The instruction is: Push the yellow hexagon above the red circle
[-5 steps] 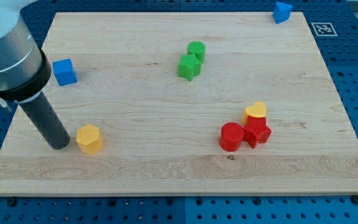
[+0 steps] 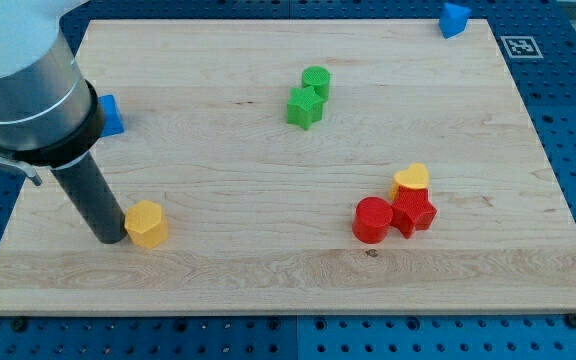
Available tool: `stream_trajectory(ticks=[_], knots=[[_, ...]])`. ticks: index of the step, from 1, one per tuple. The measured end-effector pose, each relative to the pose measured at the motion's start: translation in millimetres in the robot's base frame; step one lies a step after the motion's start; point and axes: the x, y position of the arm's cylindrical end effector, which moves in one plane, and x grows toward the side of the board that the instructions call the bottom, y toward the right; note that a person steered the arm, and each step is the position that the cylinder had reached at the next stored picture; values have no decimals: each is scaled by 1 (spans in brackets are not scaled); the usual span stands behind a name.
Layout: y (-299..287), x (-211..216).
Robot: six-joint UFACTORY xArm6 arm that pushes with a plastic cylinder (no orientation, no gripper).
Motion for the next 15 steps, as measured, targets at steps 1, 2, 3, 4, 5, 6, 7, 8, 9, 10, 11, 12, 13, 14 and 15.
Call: stream_trajectory(ticks=[1,2,3,4,5,6,7,8,9,10,11,12,13,14,15], knots=[[2,0],[5,0],[18,0],[35,0],[44,0],[60,0],[77,0],[94,0],[118,0],[141,0],[161,-2],[175,-3],[188,-3],[190,-9],[190,-17]])
